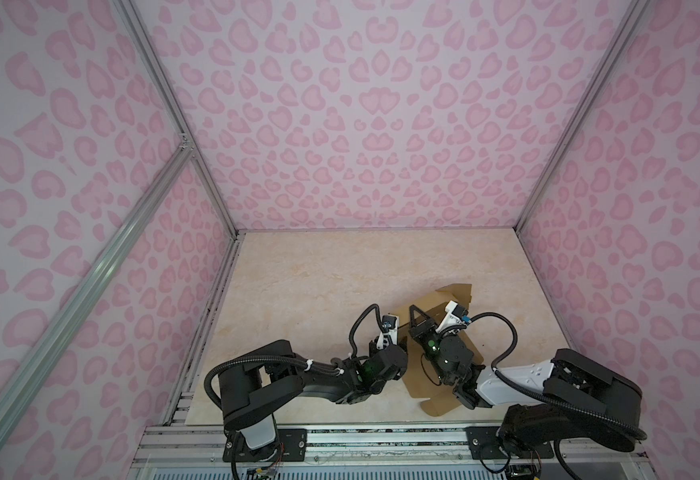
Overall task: Fold the paper box
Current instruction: 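Press the folded wall between both grippers, holding the corner closed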
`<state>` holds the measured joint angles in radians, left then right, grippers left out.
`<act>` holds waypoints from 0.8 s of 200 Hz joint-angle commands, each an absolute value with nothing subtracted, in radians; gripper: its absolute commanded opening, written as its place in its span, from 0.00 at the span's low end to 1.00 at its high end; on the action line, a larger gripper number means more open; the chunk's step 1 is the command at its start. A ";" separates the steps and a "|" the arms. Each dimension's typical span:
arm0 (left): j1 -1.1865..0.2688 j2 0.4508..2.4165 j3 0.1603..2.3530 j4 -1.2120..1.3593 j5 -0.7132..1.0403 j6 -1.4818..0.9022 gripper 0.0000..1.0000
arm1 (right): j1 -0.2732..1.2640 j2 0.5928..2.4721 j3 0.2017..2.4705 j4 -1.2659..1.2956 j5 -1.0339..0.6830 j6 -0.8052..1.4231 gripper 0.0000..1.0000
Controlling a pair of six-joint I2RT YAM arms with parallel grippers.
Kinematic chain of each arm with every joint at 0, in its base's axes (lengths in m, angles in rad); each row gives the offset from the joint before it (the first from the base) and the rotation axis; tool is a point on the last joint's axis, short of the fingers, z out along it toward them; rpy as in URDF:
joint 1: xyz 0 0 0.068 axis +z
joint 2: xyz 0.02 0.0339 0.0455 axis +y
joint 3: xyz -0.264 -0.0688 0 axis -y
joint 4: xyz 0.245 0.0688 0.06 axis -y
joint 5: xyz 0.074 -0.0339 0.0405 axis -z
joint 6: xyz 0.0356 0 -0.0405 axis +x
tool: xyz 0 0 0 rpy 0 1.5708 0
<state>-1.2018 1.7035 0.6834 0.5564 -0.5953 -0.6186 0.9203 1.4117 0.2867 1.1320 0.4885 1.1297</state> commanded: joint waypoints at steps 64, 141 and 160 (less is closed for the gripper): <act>-1.205 1.712 0.698 0.599 -0.637 -0.650 0.37 | 0.934 1.381 0.280 1.087 0.533 1.117 0.12; -1.208 1.727 0.717 0.581 -0.649 -0.655 0.30 | 0.953 1.348 0.297 1.050 0.543 1.106 0.14; -1.208 1.729 0.727 0.578 -0.653 -0.658 0.29 | 0.957 1.347 0.292 1.051 0.551 1.107 0.14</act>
